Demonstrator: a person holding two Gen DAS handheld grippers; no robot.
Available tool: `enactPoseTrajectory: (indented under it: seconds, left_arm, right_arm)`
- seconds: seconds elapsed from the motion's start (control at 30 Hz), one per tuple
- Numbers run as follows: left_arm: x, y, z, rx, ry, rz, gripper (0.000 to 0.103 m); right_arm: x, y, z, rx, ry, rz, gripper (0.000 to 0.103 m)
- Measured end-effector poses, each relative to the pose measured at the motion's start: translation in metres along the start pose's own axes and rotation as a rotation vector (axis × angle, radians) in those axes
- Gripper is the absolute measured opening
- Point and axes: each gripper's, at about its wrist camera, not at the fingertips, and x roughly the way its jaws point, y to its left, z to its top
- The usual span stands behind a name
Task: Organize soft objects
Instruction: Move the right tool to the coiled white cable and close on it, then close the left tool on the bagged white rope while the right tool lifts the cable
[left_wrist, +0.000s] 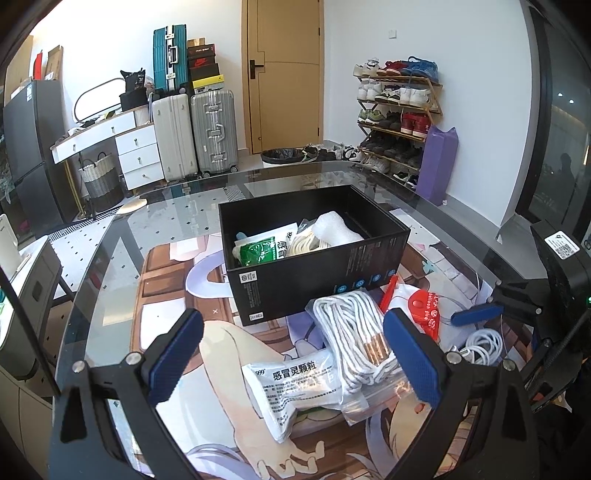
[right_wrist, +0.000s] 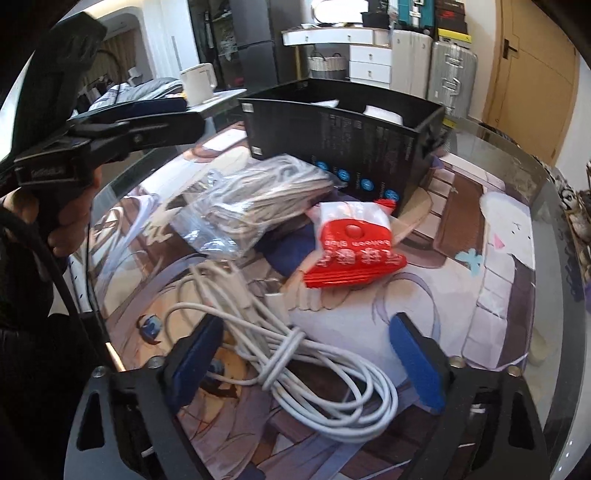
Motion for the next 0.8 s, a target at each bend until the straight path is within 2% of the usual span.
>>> enactPoseTrajectory:
  seconds: [0.03, 0.1, 0.13, 0.2, 0.23, 0.27, 0.4, 0.53, 0.67, 0.8]
  left_arm:
    - [0.000, 0.000, -0.001, 0.000, 0.001, 0.000, 0.098]
    - [0.001, 0.000, -0.001, 0.000, 0.004, 0.001, 0.098]
    - [0.001, -0.001, -0.001, 0.001, 0.004, 0.001, 0.098]
    - [0.001, 0.000, -0.001, -0.001, 0.004, 0.000, 0.098]
    - [0.002, 0.000, -0.001, 0.000, 0.004, -0.001, 0.098]
    - [0.001, 0.000, -0.001, 0.001, 0.004, 0.000, 0.099]
    - [0.002, 0.000, -0.001, -0.002, 0.004, 0.000, 0.099]
    - [0.002, 0.001, -0.001, -0.005, 0.006, -0.002, 0.098]
    - [0.001, 0.004, -0.001, -0.010, 0.008, -0.005, 0.098]
    - [0.005, 0.003, -0.003, -0.004, 0.023, -0.005, 0.099]
  right_arm:
    - [-0.001, 0.002, 0.000, -0.007, -0.004, 0.009, 0.077]
    - [-0.002, 0.005, 0.000, -0.018, -0.010, 0.034, 0.061]
    - [-0.003, 0.006, 0.000, -0.022, -0.012, 0.042, 0.057]
    - [-0.004, 0.007, 0.000, -0.021, -0.015, 0.068, 0.044]
    - [-0.005, 0.007, 0.000, -0.019, -0.017, 0.075, 0.041]
    - [-0.005, 0.007, 0.000, -0.019, -0.020, 0.085, 0.033]
    - [-0.007, 0.008, 0.001, -0.021, -0.032, 0.102, 0.028]
    - [-0.014, 0.007, 0.003, -0.020, -0.061, 0.118, 0.027]
    - [-0.026, 0.003, 0.006, -0.002, -0.135, 0.145, 0.027]
    - [-0.039, -0.005, 0.010, 0.041, -0.203, 0.122, 0.027]
